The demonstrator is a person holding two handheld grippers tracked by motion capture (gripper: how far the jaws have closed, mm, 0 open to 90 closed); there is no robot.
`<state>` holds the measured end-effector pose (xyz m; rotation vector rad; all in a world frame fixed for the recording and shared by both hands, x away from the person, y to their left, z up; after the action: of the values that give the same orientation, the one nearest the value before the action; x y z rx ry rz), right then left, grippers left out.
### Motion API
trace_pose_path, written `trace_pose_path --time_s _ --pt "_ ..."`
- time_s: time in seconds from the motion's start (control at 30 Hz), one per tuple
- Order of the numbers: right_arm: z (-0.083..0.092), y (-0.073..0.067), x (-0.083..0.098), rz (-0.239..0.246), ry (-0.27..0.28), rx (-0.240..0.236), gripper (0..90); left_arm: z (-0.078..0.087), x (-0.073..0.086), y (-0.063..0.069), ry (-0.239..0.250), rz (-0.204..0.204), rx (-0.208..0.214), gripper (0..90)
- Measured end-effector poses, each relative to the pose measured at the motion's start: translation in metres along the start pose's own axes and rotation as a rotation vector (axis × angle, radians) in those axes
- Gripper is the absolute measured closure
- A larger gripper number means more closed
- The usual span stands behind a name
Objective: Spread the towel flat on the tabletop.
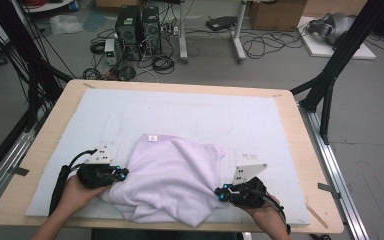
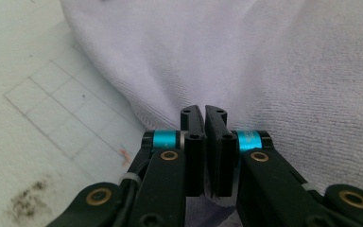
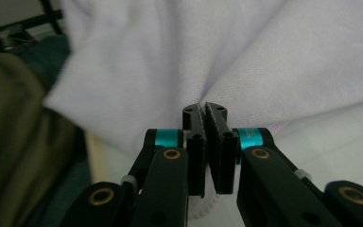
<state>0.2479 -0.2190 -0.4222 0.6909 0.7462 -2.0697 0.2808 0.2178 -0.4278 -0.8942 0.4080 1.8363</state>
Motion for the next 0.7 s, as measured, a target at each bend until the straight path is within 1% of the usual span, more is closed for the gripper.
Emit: trace_pose_path --time_s 0.03,0.1,0.17,0.2,0.23,0.27,0.3,0.33,0.37,0.4,0.43,0.47,0.5,0.53,0.6,0.63,0.67,0.7 --pt "0.001 -0.003 0.000 0.007 0.000 -0.008 83.9 0.003 0.001 0.002 0.005 -0.004 0.001 85.9" --pt "0.006 -0.005 -0.003 0.011 0.018 0.002 79.2 0.007 -0.001 0.001 0.020 -0.007 -0.016 83.7" --pt "0.011 0.005 -0.010 0.002 0.057 0.035 75.7 0.008 -0.004 -0.005 0.042 0.009 -0.027 77.2" --pt "0.012 0.010 -0.013 -0.003 0.068 0.043 74.5 0.008 -0.006 -0.011 0.052 0.014 -0.042 73.4" --pt "0.012 0.019 -0.017 -0.011 0.079 0.066 73.4 0.007 -0.008 -0.016 0.063 0.020 -0.055 71.3" --pt "0.010 0.027 -0.020 -0.022 0.085 0.083 73.4 0.005 -0.010 -0.021 0.064 0.027 -0.064 70.9" --pt "0.008 0.033 -0.022 -0.033 0.091 0.098 73.3 0.001 -0.012 -0.028 0.064 0.043 -0.074 69.4" --pt "0.005 0.042 -0.025 -0.053 0.098 0.116 73.0 -0.002 -0.013 -0.032 0.063 0.054 -0.074 68.0" --pt "0.003 0.048 -0.026 -0.064 0.105 0.118 72.9 -0.008 -0.014 -0.037 0.059 0.065 -0.079 67.2" --pt "0.000 0.056 -0.029 -0.082 0.104 0.115 72.8 -0.012 -0.015 -0.041 0.046 0.067 -0.083 66.0" --pt "-0.002 0.060 -0.030 -0.096 0.104 0.118 72.2 -0.016 -0.016 -0.043 0.039 0.068 -0.088 64.4" --pt "-0.004 0.062 -0.031 -0.097 0.103 0.130 71.2 -0.021 -0.016 -0.045 0.031 0.073 -0.099 62.2" --pt "-0.007 0.065 -0.032 -0.101 0.095 0.140 69.1 -0.027 -0.017 -0.047 0.002 0.074 -0.110 59.3" --pt "-0.012 0.068 -0.032 -0.114 0.078 0.147 66.2 -0.030 -0.018 -0.048 -0.014 0.075 -0.118 56.5" --pt "-0.021 0.072 -0.032 -0.134 0.050 0.143 65.3 -0.039 -0.017 -0.051 -0.051 0.091 -0.127 55.7" --pt "-0.025 0.073 -0.032 -0.135 0.042 0.144 65.0 -0.043 -0.015 -0.052 -0.076 0.097 -0.125 57.4" --pt "-0.030 0.074 -0.032 -0.137 0.033 0.141 65.8 -0.047 -0.013 -0.053 -0.092 0.106 -0.093 64.1" --pt "-0.035 0.076 -0.032 -0.136 0.021 0.139 68.2 -0.047 -0.013 -0.054 -0.084 0.110 -0.083 70.2"
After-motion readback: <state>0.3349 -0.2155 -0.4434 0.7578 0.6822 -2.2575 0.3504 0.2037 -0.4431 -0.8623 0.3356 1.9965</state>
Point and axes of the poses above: each handheld gripper's, and its own axes: z roughly backward along the jaws, x roughly out of its underside, y roughly to its right, the point moved 1 cm from there along -z, roughly forward along the jaws, and after that the axes turned 13 degrees about -z, right-handed, at the moved point
